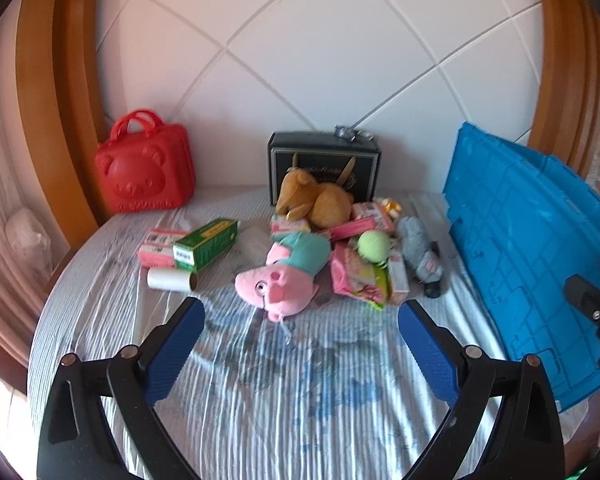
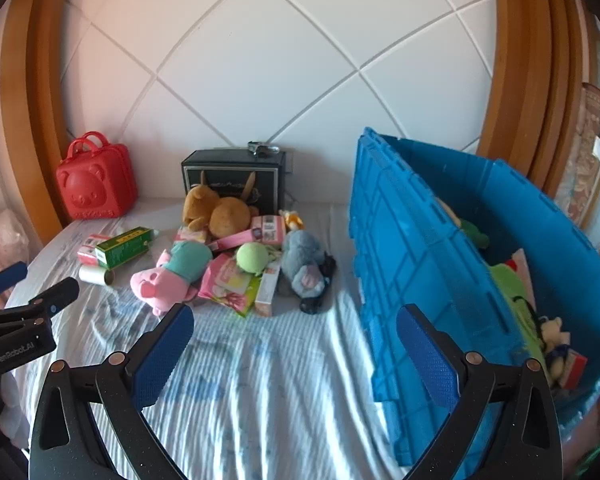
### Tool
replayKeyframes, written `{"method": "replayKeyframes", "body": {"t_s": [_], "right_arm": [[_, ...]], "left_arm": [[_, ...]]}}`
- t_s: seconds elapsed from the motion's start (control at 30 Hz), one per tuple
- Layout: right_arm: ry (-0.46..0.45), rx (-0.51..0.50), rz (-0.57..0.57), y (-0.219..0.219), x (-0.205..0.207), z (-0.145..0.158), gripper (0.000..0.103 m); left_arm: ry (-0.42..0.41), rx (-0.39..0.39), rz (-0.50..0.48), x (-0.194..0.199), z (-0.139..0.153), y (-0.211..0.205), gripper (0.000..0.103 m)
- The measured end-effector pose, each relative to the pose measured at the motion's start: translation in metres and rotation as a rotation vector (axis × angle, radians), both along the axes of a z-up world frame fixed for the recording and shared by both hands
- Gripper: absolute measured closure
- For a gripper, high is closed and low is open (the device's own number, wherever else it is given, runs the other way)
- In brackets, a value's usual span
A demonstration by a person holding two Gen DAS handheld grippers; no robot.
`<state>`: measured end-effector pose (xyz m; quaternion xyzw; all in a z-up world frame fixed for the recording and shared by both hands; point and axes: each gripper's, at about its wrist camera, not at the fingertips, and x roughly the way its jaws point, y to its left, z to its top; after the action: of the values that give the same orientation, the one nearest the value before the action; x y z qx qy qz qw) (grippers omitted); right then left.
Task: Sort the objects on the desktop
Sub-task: 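Reach both grippers toward the pink pig plush on the bed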
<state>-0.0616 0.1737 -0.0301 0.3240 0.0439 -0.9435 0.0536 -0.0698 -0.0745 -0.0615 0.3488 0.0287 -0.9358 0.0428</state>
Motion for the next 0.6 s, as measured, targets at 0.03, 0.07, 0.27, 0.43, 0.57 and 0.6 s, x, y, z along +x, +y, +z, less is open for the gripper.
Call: {"method": "replayKeyframes", "body": {"t_s": [0.03, 0.07, 0.27, 0.43, 0.57, 0.6], "right_arm": [[-0.009, -0.002, 0.004, -0.002, -0.004, -0.003, 0.0], [-0.021, -0.005, 0.008, -0.005, -0.009, -0.006, 0.0], [-0.08, -0.021, 0.06, -0.027, -0.044, -0.035, 0.0], [-0.12, -0.043, 0.102, -0.043, -0.08, -0.069, 0.0], [-0.223, -0.104, 0.156, -0.053, -0.116, -0.104, 0.0], [-0.249, -0.109, 0.16, -0.055, -0.125, -0.113, 0.0]], "left_arm": [[-0.022, -0.002, 0.008, -0.005, -0.007, -0.005, 0.004], [-0.041, -0.002, 0.014, -0.009, -0.014, -0.01, 0.004], [-0.186, 0.033, 0.095, -0.039, -0.065, -0.05, 0.004], [-0.266, -0.007, 0.166, -0.067, -0.103, -0.075, 0.004], [-0.314, 0.048, 0.199, -0.094, -0.13, -0.089, 0.004], [-0.323, 0.061, 0.204, -0.101, -0.136, -0.09, 0.004]]}}
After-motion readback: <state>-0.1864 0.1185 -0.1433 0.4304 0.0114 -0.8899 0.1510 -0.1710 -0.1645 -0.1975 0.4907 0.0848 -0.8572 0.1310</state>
